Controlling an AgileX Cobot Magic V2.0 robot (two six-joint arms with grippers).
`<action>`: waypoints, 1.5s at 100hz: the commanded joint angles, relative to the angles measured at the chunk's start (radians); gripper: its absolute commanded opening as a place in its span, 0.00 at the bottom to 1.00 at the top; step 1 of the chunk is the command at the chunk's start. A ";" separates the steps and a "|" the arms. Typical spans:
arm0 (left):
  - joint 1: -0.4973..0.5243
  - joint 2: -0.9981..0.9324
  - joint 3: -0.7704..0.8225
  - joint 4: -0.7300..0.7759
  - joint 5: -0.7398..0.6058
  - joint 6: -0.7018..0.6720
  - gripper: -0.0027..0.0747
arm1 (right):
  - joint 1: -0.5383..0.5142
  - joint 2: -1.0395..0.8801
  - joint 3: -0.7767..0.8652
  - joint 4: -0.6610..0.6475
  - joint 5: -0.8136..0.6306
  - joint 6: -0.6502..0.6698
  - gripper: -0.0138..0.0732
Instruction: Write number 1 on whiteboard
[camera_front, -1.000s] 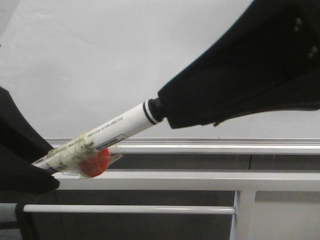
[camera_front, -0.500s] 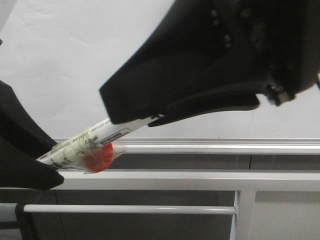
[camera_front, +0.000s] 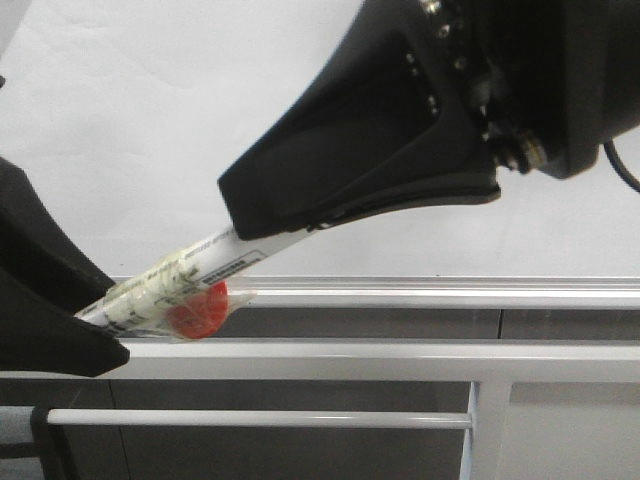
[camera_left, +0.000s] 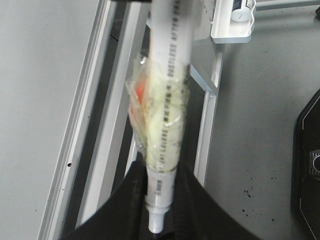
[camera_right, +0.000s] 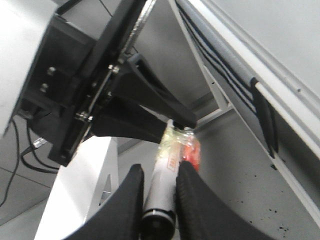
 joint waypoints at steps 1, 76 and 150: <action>-0.008 -0.015 -0.032 0.002 -0.083 -0.004 0.01 | 0.001 -0.015 -0.031 0.048 0.062 -0.011 0.12; -0.008 -0.054 -0.032 0.009 -0.101 -0.020 0.67 | 0.001 -0.018 -0.031 0.013 0.033 -0.016 0.09; -0.008 -0.508 -0.032 -0.098 0.188 -0.325 0.01 | 0.001 -0.228 -0.024 -0.115 -0.120 -0.020 0.11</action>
